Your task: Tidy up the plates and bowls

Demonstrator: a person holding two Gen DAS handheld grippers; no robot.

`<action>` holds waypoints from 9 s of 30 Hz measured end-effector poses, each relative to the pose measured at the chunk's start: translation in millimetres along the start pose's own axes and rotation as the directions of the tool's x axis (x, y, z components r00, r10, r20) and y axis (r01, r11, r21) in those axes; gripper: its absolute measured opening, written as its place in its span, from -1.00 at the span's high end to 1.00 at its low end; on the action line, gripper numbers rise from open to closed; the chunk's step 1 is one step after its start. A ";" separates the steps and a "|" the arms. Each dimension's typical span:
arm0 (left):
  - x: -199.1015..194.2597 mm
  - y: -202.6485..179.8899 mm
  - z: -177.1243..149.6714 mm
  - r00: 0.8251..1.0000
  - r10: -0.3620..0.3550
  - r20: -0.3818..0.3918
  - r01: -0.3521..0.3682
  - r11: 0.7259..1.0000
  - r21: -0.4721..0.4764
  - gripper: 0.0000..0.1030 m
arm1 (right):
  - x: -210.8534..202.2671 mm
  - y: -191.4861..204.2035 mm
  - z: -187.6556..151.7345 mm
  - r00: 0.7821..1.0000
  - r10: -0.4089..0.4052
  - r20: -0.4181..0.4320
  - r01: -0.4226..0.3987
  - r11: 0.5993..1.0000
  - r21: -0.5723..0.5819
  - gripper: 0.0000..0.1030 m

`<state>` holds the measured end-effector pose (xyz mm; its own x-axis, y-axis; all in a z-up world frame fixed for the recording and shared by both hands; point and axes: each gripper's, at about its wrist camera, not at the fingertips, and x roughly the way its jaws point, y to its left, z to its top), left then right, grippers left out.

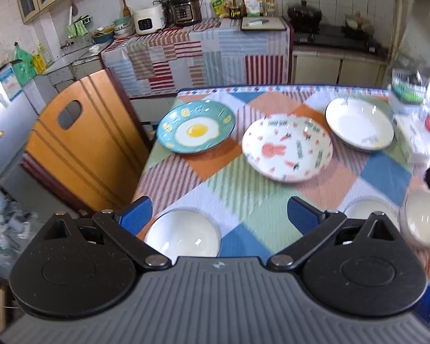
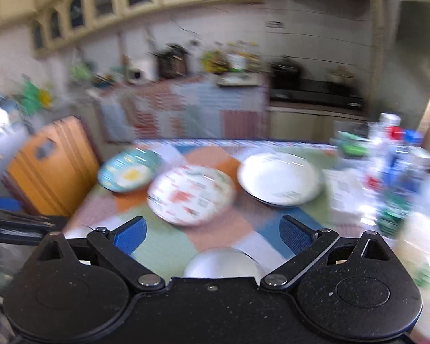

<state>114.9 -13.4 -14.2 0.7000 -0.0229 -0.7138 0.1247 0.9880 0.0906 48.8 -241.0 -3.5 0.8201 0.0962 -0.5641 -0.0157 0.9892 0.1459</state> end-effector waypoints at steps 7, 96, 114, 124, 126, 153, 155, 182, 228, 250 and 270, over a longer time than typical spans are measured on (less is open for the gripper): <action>72.3 -16.8 15.7 0.999 -0.045 0.020 0.046 0.997 -0.060 -0.99 | 80.4 -26.9 12.6 0.988 0.153 -0.026 -0.151 0.986 0.075 -0.88; 293.0 -6.0 41.9 0.932 -0.252 -0.261 0.202 0.958 -0.204 0.50 | 277.3 -79.8 -13.9 0.884 0.261 -0.388 -0.133 0.936 0.327 0.71; 237.0 1.5 18.1 0.926 -0.146 -0.349 0.124 0.989 -0.084 0.63 | 260.4 -60.9 -26.2 0.856 0.297 -0.423 -0.215 0.949 0.231 0.69; 229.2 4.6 3.9 0.908 -0.124 -0.400 0.117 0.992 -0.041 0.64 | 254.9 -39.4 -32.3 0.840 0.258 -0.478 -0.236 0.966 0.107 0.65; 225.2 4.5 4.9 0.912 -0.121 -0.392 0.118 0.992 -0.031 0.64 | 254.2 -30.1 -33.1 0.844 0.215 -0.492 -0.223 0.974 0.043 0.55; 73.4 65.9 47.9 0.966 -0.141 -0.218 0.170 0.978 0.120 0.33 | 125.2 56.1 40.2 0.937 0.235 -0.259 -0.298 0.924 -0.240 -0.11; 67.3 73.6 49.2 0.967 -0.140 -0.211 0.169 0.977 0.128 0.27 | 117.3 63.8 48.1 0.934 0.250 -0.254 -0.311 0.919 -0.241 -0.11; 189.6 151.3 73.0 0.966 -0.238 -0.098 0.246 0.966 0.084 -0.40 | 261.6 73.0 77.2 0.958 0.267 -0.102 -0.257 0.961 0.102 -0.33; 345.8 169.2 75.2 0.953 -0.281 -0.110 0.267 0.955 -0.126 0.55 | 424.1 62.9 52.8 0.879 0.354 -0.319 -0.311 0.933 0.179 0.67; 170.6 114.3 72.2 0.913 -0.394 -0.105 0.393 0.919 -0.029 0.54 | 230.2 26.5 73.1 0.905 0.338 -0.259 -0.331 0.941 0.072 0.63; 163.8 24.2 30.4 0.872 -0.432 -0.232 0.454 0.889 0.052 0.53 | 175.8 -49.7 2.6 0.915 0.292 -0.280 -0.251 0.953 0.172 0.62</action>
<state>254.0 2.1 -107.8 0.3935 -0.4111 -0.8223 0.4655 0.8604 -0.2075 195.2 -273.5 -107.8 0.5855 0.4076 -0.7008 -0.1223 0.8989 0.4206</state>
